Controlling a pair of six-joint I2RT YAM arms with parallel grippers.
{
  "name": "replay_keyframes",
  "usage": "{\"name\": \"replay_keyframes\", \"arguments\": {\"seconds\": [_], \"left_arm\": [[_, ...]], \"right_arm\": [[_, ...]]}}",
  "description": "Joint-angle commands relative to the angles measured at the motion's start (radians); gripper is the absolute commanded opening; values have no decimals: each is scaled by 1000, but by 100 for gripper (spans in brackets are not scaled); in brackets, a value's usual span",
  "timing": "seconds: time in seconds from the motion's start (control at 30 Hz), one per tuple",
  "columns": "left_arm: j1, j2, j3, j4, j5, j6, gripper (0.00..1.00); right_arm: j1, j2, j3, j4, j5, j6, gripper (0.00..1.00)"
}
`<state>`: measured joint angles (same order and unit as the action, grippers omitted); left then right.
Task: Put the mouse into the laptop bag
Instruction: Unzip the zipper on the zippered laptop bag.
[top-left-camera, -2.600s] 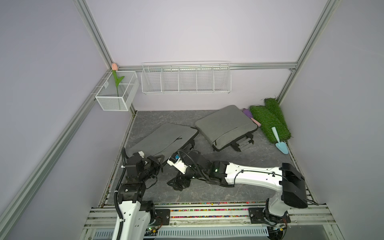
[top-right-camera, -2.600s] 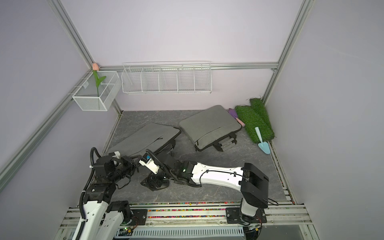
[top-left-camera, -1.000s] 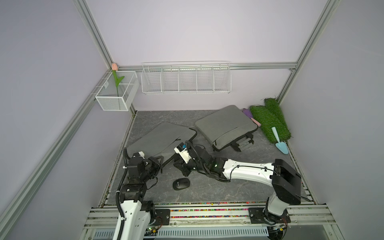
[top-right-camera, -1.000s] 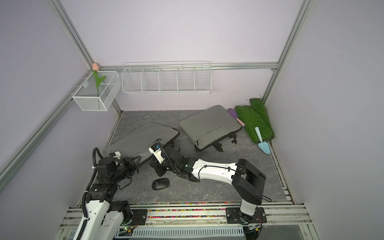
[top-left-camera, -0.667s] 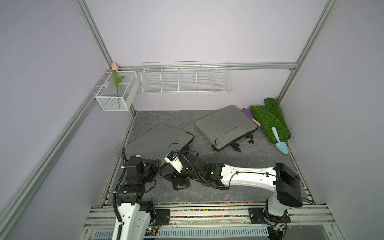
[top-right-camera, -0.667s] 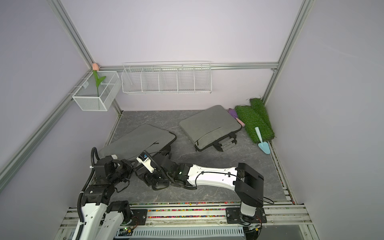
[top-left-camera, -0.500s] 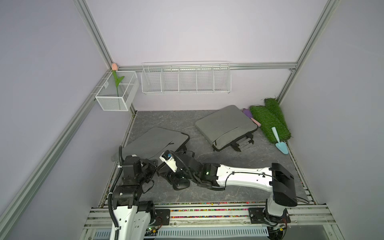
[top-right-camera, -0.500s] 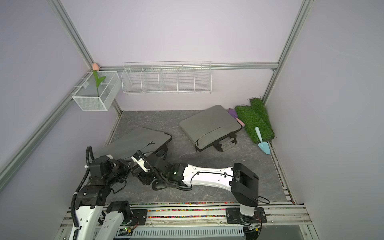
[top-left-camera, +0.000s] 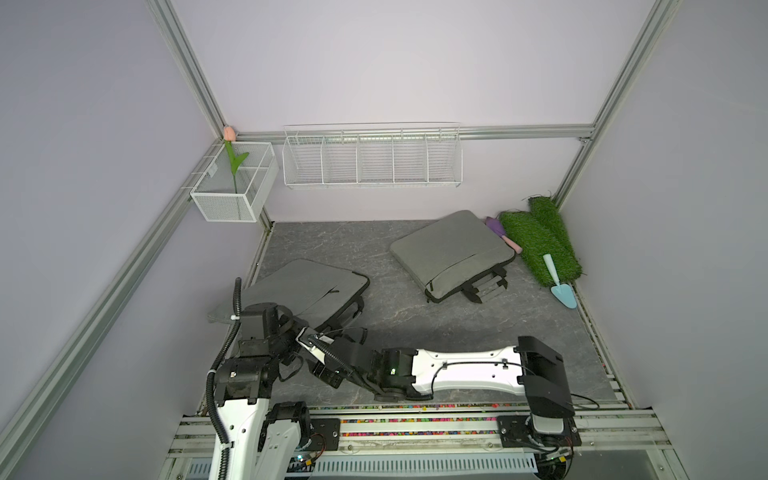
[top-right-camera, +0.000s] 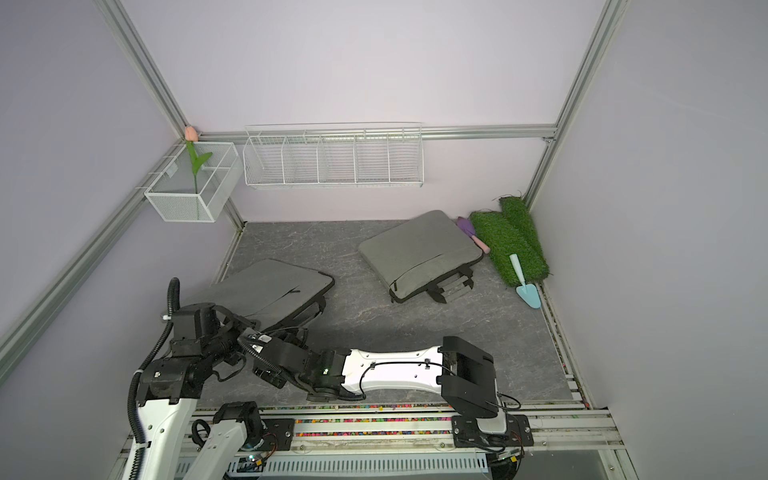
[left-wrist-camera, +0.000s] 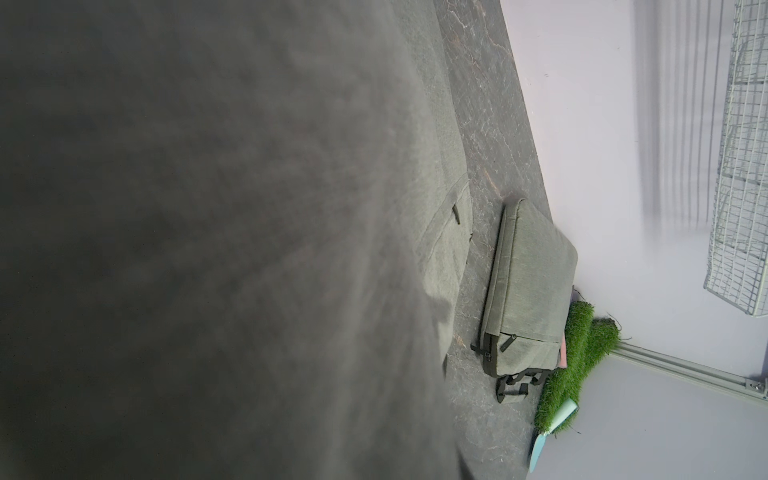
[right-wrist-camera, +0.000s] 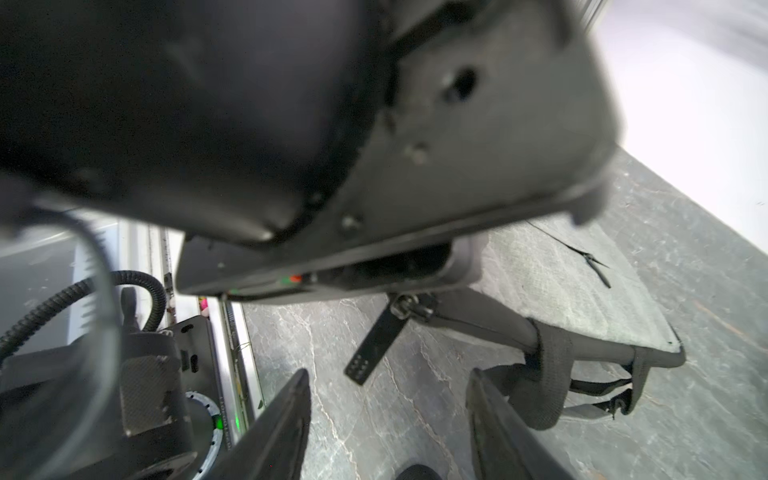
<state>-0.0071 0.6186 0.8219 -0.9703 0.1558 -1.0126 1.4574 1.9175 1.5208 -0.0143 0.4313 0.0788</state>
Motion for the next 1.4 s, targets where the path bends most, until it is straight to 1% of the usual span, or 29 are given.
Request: {"name": "replay_keyframes", "arguments": {"seconds": [0.0,0.13,0.33,0.5,0.6,0.7,0.83,0.97,1.07,1.23,1.27,1.3,1.33,1.37], "left_arm": [[2,-10,47,25,-12,-1,0],[2,-13,42,29,0,-7,0],[3,-13,46,33,18,-18,0],[3,-4,64,28,12,-24,0],[4,13,86,26,8,-24,0],[3,31,109,12,11,-23,0],[3,24,110,11,18,-26,0],[4,5,91,18,16,-31,0],[4,1,83,25,25,-37,0],[4,7,78,36,28,-39,0],[3,10,76,36,29,-39,0],[3,11,75,38,29,-40,0],[4,12,73,39,28,-41,0],[3,12,71,41,29,-40,0]], "right_arm": [[16,1,16,67,84,-60,58],[24,21,15,135,160,-91,50],[29,55,-5,244,244,-147,44],[45,64,-31,320,265,-202,45],[58,54,-59,362,256,-231,45],[72,50,-69,388,287,-264,47],[74,51,-68,406,343,-291,47],[74,50,-64,419,384,-314,45],[74,68,-49,437,415,-357,44],[74,79,-47,455,426,-385,39],[75,80,-53,470,426,-392,33],[76,80,-56,480,428,-397,21],[75,81,-52,473,427,-399,12],[75,84,-40,451,427,-397,7]]}}
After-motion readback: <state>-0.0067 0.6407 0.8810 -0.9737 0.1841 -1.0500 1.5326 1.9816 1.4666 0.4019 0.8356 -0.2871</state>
